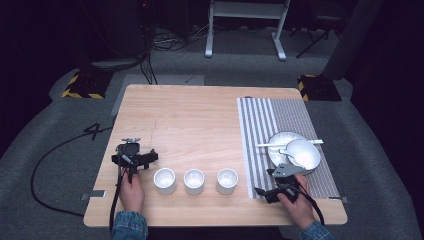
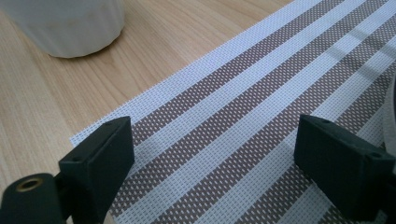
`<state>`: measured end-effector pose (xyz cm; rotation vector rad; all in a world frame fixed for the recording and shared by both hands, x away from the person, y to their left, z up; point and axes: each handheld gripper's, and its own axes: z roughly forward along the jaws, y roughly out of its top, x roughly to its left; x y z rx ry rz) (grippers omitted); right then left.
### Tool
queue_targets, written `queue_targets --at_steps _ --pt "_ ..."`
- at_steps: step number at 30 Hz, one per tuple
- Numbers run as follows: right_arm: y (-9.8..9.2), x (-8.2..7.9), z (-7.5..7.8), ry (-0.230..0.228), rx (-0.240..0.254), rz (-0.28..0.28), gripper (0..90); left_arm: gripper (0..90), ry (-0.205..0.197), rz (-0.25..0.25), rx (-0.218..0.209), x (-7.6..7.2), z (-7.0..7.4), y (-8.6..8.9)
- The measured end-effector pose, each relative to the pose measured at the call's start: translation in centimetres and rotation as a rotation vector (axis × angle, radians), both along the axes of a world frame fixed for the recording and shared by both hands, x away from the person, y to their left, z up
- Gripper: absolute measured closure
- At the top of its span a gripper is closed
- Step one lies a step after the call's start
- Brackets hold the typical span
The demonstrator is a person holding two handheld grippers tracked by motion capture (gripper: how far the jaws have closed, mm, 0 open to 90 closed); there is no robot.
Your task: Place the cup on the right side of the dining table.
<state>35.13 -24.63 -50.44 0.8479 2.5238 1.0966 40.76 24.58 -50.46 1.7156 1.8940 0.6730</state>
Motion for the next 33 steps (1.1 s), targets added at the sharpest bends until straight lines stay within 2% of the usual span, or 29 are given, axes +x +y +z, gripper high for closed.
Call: queue_targets --at_steps 15,33 --pt "0.00 0.03 -0.01 0.000 0.000 0.002 12.0 0.3 0.001 0.002 0.002 -0.02 0.01 -0.02" --pt "0.14 -0.24 -0.02 -0.001 0.000 -0.032 11.6 0.3 0.000 0.005 0.002 -0.04 0.00 -0.04"
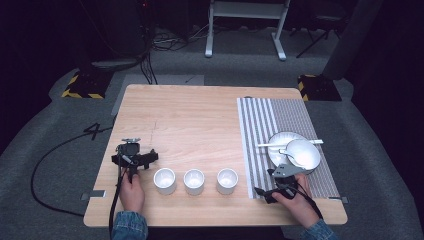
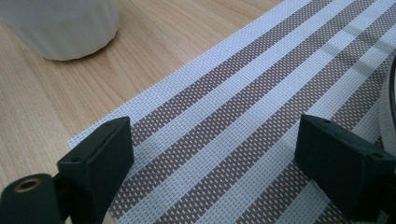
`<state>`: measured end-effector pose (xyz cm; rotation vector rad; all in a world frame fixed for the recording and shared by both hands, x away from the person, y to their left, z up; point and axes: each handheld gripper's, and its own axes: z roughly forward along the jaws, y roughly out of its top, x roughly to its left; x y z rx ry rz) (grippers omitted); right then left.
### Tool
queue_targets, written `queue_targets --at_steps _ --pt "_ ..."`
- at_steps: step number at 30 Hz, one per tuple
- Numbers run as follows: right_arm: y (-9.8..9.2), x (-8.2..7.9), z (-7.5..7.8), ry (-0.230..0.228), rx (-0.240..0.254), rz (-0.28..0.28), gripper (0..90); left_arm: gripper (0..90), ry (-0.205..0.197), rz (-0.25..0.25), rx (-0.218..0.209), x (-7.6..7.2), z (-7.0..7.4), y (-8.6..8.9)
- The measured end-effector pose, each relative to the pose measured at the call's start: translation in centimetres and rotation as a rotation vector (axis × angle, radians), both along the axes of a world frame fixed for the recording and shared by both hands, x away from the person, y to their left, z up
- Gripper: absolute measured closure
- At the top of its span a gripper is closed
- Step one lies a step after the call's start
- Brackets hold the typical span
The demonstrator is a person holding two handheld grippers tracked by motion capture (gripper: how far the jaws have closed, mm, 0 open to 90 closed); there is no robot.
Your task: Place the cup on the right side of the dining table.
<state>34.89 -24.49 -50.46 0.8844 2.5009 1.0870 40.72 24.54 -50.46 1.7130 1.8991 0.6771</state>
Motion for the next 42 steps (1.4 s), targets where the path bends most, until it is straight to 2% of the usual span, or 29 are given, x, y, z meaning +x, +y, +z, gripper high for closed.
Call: queue_targets --at_steps 19,24,26,29,33,39,42 --pt "0.0 0.0 0.0 0.002 0.000 0.003 11.8 0.3 0.001 0.000 -0.001 0.0 0.0 0.0" --pt "0.1 -0.2 0.2 0.013 -0.009 -0.023 12.3 0.3 0.001 0.000 -0.001 0.0 0.0 0.0" --pt "0.3 -0.2 0.4 0.028 -0.023 -0.037 14.4 0.3 0.001 0.000 -0.001 0.0 0.0 0.0" --pt "0.3 -0.2 0.9 0.056 -0.036 -0.024 19.1 0.3 0.001 0.000 -0.001 0.0 0.0 0.0" --pt "0.5 -0.4 1.8 0.085 0.023 -0.017 17.7 0.3 0.000 0.000 -0.001 0.0 0.0 0.0" --pt "1.3 -1.0 3.8 0.060 0.019 0.010 17.7 0.3 0.000 0.000 -0.001 0.0 0.0 0.0" --pt "1.6 -1.5 4.7 0.068 0.008 0.021 19.1 0.3 0.001 0.000 -0.001 0.0 0.0 0.0"
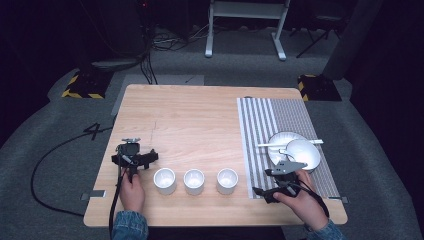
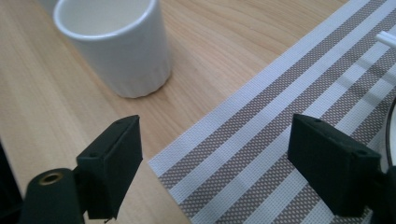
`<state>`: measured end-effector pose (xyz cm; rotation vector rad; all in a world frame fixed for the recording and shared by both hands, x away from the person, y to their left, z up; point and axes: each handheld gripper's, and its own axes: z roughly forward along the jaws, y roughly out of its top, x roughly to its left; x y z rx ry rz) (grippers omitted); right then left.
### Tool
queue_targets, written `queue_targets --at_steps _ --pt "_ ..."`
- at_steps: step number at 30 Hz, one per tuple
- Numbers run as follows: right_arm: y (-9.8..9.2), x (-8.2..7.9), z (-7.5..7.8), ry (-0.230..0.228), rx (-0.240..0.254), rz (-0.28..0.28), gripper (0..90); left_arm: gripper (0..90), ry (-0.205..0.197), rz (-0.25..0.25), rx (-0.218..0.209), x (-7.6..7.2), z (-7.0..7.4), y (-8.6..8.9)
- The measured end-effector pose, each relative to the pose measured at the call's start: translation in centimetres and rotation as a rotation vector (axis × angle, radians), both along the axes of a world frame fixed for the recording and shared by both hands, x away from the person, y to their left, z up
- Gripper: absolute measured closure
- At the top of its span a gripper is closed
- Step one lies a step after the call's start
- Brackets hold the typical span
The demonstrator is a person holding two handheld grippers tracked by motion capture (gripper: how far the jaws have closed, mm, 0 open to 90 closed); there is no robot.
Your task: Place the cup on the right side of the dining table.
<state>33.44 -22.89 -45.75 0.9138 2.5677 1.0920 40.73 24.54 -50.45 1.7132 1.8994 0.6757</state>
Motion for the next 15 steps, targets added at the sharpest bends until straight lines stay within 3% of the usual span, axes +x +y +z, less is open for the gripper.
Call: queue_targets --at_steps 6,15 --pt "0.9 -0.7 1.3 -0.019 -0.003 0.038 20.2 0.3 0.000 0.000 0.000 0.0 0.0 0.0" --pt "2.4 -0.5 2.5 -0.050 0.032 0.077 18.5 0.3 0.000 0.000 0.000 0.0 0.0 0.0"
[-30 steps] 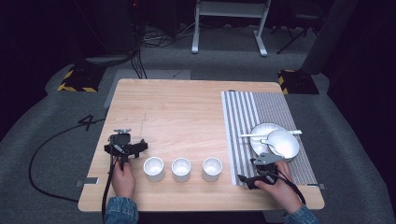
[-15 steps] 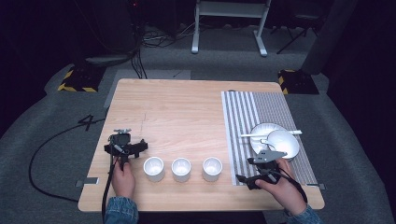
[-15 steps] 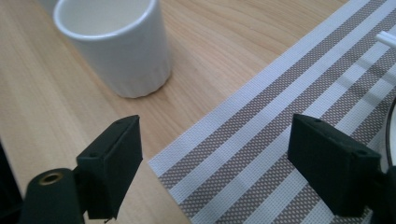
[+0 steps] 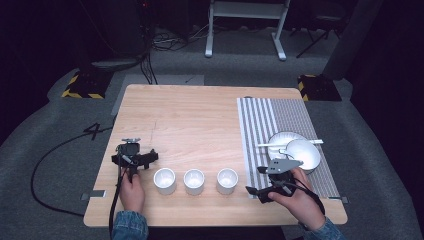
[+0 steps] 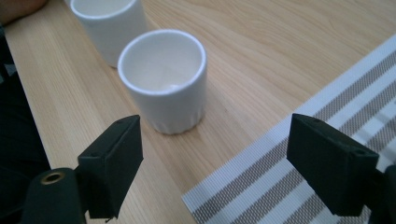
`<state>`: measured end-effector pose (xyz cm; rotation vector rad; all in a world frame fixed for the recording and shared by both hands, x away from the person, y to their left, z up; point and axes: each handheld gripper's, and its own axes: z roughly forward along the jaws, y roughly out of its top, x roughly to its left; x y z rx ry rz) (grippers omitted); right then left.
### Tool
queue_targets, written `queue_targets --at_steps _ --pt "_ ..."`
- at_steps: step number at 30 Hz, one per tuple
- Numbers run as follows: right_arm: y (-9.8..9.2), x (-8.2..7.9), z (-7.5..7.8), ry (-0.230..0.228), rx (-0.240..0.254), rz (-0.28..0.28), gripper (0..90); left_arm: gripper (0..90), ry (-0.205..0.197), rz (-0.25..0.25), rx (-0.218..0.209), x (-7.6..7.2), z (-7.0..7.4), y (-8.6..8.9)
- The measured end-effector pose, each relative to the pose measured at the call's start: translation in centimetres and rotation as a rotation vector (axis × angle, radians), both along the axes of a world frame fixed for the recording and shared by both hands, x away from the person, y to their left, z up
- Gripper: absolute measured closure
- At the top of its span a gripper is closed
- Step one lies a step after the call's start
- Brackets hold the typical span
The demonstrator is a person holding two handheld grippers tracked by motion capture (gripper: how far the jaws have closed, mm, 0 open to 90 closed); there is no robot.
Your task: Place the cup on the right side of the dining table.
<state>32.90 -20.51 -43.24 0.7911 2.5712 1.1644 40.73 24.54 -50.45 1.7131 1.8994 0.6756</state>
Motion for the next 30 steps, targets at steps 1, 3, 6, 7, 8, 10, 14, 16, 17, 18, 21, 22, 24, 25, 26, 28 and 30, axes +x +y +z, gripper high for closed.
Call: queue_targets --at_steps 1,3,6,7,8,10,14,16,17,18,21,22,24,25,26,28,30 --pt "0.5 0.1 0.2 -0.010 0.019 0.014 18.3 0.3 0.000 0.000 0.000 0.0 0.0 0.0" --pt "1.0 0.1 0.3 -0.017 0.051 0.018 18.3 0.3 0.000 0.000 0.000 0.0 0.0 0.0" --pt "1.8 0.2 0.3 -0.015 0.072 0.020 18.2 0.3 0.000 0.000 0.000 0.0 0.0 0.0" --pt "2.1 0.3 0.3 -0.019 0.067 0.029 18.1 0.3 -0.001 0.001 -0.001 0.0 0.0 0.0" --pt "2.4 0.3 0.3 -0.020 0.066 0.037 17.9 0.3 -0.001 0.001 -0.001 0.0 0.0 0.0" --pt "3.0 0.4 0.1 -0.023 0.059 0.050 16.9 0.3 0.000 0.000 0.000 0.0 0.0 0.0" --pt "4.1 0.5 -0.3 -0.033 0.050 0.060 16.0 0.3 0.000 0.001 0.000 0.0 0.0 0.0" --pt "4.6 0.5 -0.7 -0.032 0.050 0.061 15.9 0.3 0.000 0.000 0.000 0.0 0.0 0.0" --pt "4.8 0.6 -0.8 -0.029 0.051 0.062 15.9 0.3 -0.001 0.002 -0.001 0.0 0.0 0.0" --pt "5.0 0.6 -1.0 -0.027 0.051 0.062 15.9 0.3 0.000 0.001 0.000 0.0 0.0 0.0" --pt "5.7 0.8 -1.4 -0.025 0.058 0.056 16.1 0.3 0.000 0.001 0.000 0.0 0.0 0.0" --pt "5.8 0.8 -1.6 -0.024 0.062 0.056 16.3 0.3 -0.002 0.002 -0.001 0.0 0.0 0.0" --pt "6.2 0.9 -1.8 -0.025 0.064 0.065 17.3 0.3 0.000 0.001 0.000 0.0 0.0 0.0" --pt "6.4 0.9 -1.9 -0.026 0.062 0.070 18.5 0.3 0.000 0.000 0.000 0.0 0.0 0.0" --pt "6.5 1.0 -2.1 -0.030 0.064 0.078 19.3 0.3 0.000 0.000 0.000 0.0 0.0 0.0" --pt "6.8 1.1 -2.4 -0.035 0.057 0.081 19.2 0.3 -0.001 0.002 -0.001 0.0 0.0 0.0" --pt "7.1 1.3 -2.7 -0.031 0.054 0.078 19.6 0.3 0.000 0.000 0.000 0.0 0.0 0.0"
